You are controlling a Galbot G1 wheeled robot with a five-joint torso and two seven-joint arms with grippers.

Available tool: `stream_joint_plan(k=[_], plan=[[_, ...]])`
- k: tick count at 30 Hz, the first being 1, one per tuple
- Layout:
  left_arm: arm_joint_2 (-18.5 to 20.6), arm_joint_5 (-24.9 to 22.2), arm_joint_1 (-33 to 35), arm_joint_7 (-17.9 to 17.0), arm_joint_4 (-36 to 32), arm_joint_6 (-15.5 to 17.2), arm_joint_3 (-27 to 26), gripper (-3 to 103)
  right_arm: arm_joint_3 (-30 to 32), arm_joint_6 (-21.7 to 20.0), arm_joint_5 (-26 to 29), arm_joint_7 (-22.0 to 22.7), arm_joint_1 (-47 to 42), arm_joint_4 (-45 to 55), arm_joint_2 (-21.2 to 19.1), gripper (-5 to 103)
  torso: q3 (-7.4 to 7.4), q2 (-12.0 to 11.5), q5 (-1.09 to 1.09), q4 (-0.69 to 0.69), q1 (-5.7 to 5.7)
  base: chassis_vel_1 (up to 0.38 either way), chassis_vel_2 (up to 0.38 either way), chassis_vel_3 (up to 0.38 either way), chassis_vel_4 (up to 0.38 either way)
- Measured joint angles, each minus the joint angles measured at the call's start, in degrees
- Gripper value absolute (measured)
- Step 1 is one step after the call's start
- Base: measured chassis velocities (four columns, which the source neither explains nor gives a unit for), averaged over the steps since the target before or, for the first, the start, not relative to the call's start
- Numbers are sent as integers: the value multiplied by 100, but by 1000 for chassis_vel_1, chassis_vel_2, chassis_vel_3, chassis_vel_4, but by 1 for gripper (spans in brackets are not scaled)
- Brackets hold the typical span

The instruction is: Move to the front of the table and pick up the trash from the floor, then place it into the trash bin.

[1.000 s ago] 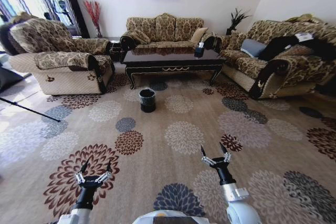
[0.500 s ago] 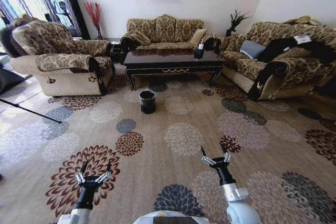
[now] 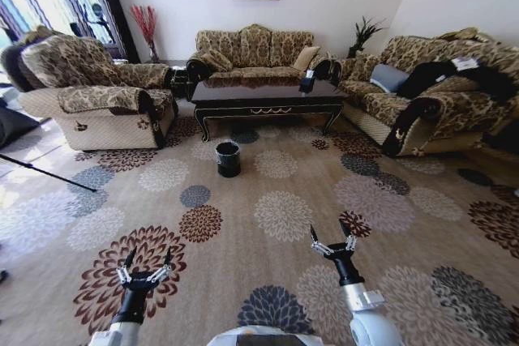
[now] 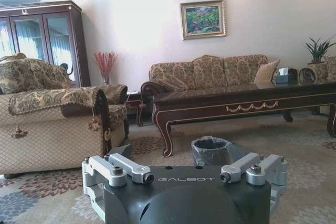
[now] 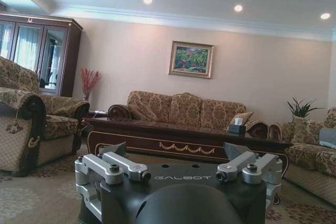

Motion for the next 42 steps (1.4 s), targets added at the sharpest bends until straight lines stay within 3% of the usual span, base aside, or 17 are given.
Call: stream_joint_plan(k=[42], plan=[[0,0,0,0,0,0,0,100,0,0,0,0,0,0,0,100,592,1009,0,0,417,0,0,0,0]])
